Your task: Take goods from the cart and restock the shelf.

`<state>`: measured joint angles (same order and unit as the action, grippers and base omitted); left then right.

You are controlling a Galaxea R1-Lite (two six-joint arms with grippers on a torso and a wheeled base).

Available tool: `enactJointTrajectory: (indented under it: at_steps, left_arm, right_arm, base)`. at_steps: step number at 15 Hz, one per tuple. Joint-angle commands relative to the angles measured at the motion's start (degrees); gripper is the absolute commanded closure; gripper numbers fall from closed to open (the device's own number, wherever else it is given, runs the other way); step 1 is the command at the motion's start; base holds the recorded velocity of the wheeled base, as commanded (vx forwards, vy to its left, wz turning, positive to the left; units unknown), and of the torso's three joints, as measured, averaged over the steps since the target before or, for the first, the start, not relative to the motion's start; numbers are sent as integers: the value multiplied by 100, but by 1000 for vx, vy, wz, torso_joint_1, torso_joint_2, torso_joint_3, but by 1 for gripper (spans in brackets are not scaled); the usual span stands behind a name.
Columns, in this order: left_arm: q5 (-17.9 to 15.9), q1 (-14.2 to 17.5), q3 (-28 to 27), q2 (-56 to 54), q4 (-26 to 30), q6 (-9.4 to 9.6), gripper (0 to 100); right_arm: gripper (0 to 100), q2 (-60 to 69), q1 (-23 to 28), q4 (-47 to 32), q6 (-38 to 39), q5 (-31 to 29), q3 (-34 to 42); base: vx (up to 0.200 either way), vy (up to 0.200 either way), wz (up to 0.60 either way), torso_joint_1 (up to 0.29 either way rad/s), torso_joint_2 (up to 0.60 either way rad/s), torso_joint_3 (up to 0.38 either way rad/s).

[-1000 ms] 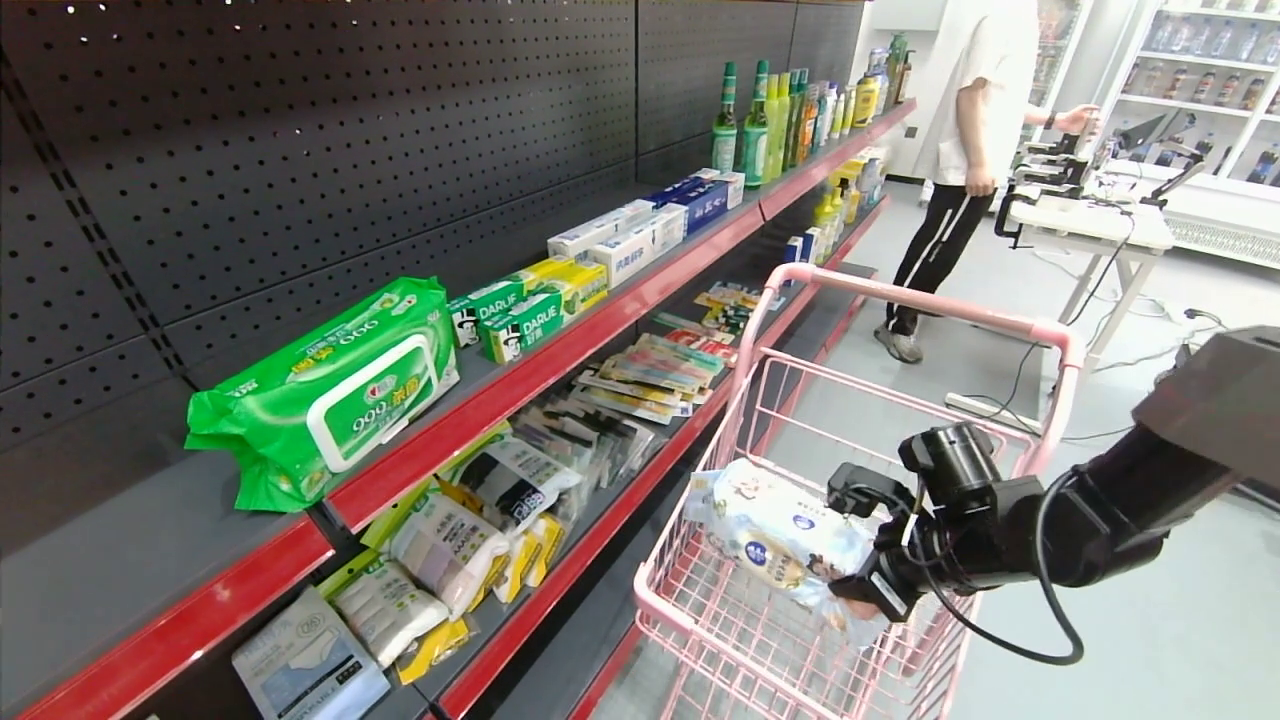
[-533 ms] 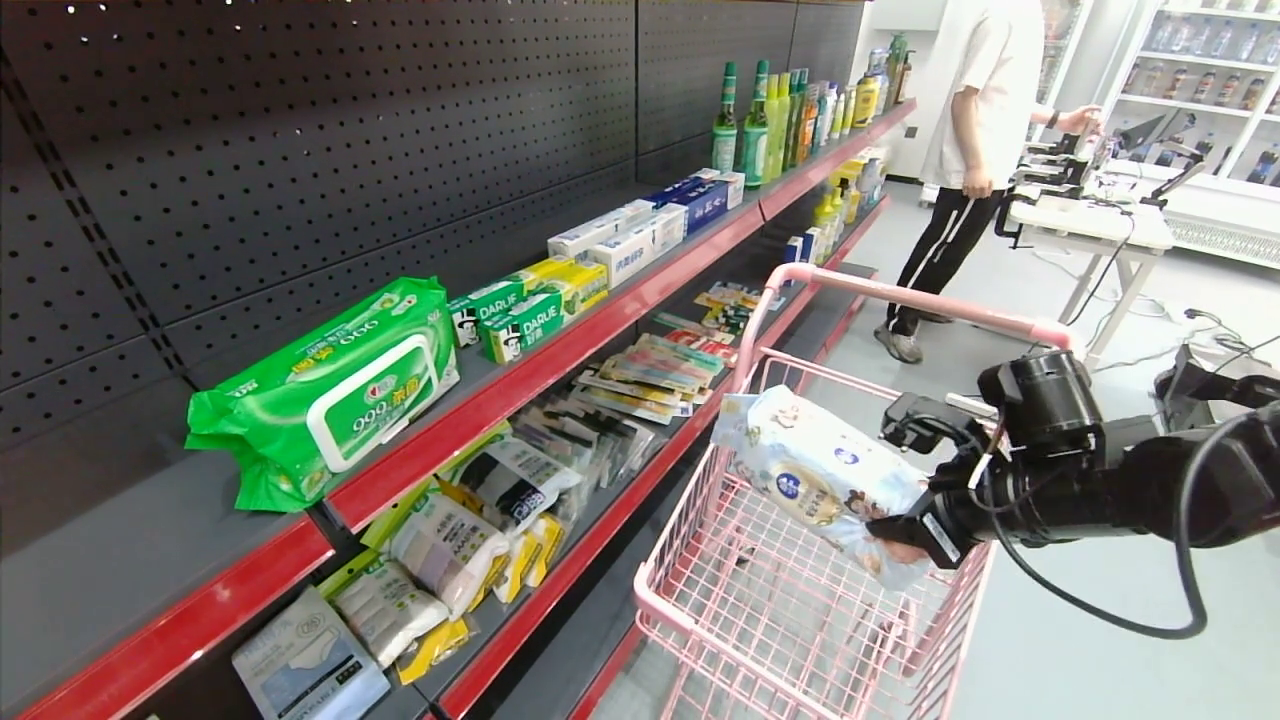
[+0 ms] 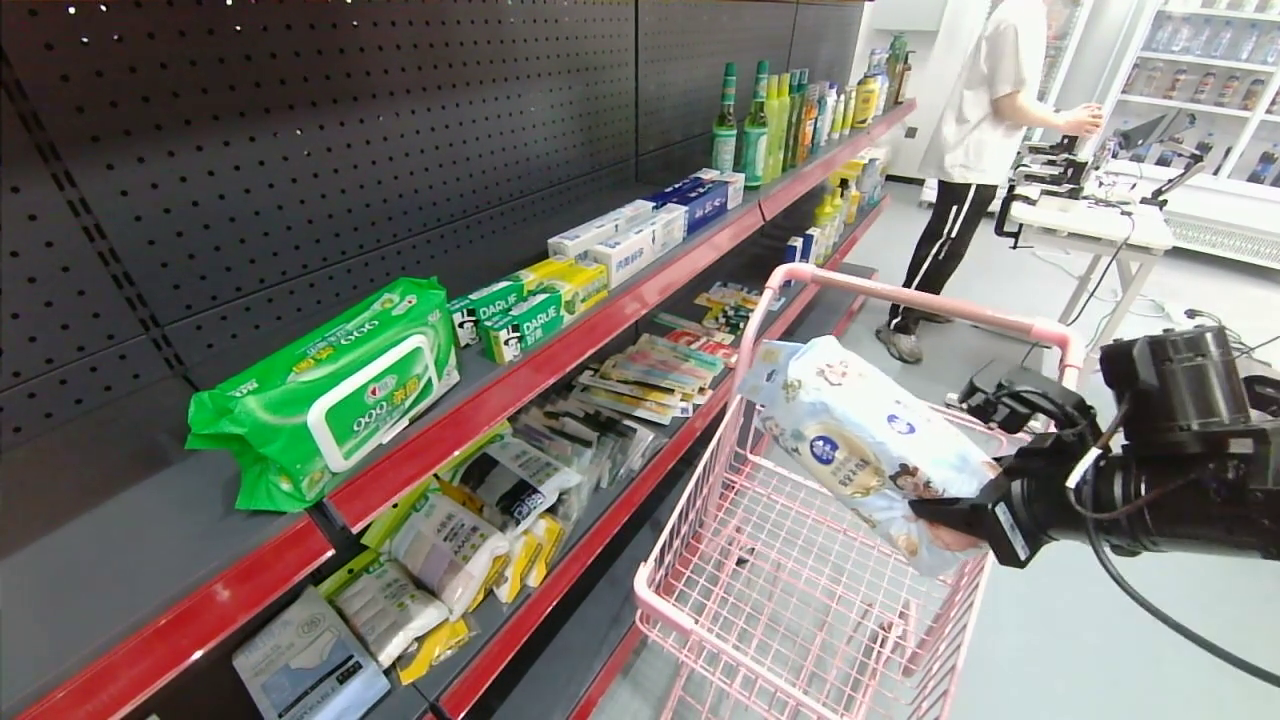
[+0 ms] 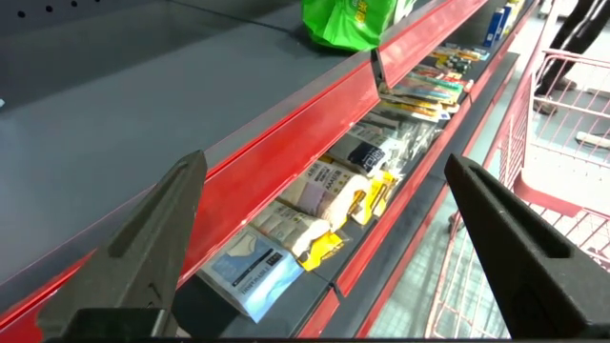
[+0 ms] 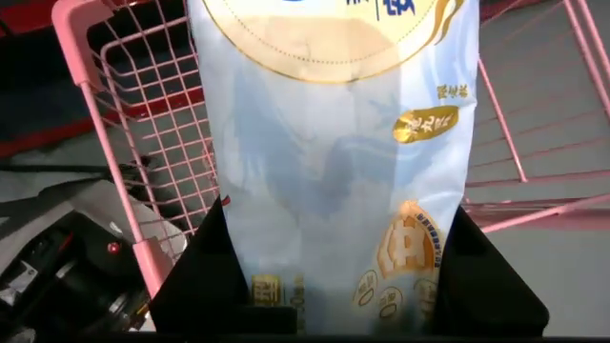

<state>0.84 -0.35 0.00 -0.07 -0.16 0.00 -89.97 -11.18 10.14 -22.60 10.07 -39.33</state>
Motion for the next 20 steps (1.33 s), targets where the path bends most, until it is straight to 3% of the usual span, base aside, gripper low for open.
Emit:
enactJointTrajectory:
  at_steps: [1, 10, 13, 17, 20]
  left_arm:
    - [4, 0, 0, 7, -2, 0, 0]
    - [4, 0, 0, 7, -2, 0, 0]
    - [4, 0, 0, 7, -2, 0, 0]
    - [4, 0, 0, 7, -2, 0, 0]
    - [4, 0, 0, 7, -2, 0, 0]
  right_arm:
    - [100, 673, -16, 5, 89, 4, 268]
    - [100, 2686, 204, 14, 599, -339, 1006]
    - [100, 3407, 793, 14, 625, -444, 1366]
    - [100, 3969, 1636, 5, 898, -1192, 1445]
    - [100, 4453, 1944, -4, 740, -1517, 1612]
  base:
    - [0, 0, 0, 0, 0, 0]
    - [0, 0, 0, 0, 0, 0]
    - [0, 0, 0, 0, 0, 0]
    - [0, 0, 0, 0, 0, 0]
    - [0, 0, 0, 0, 0, 0]
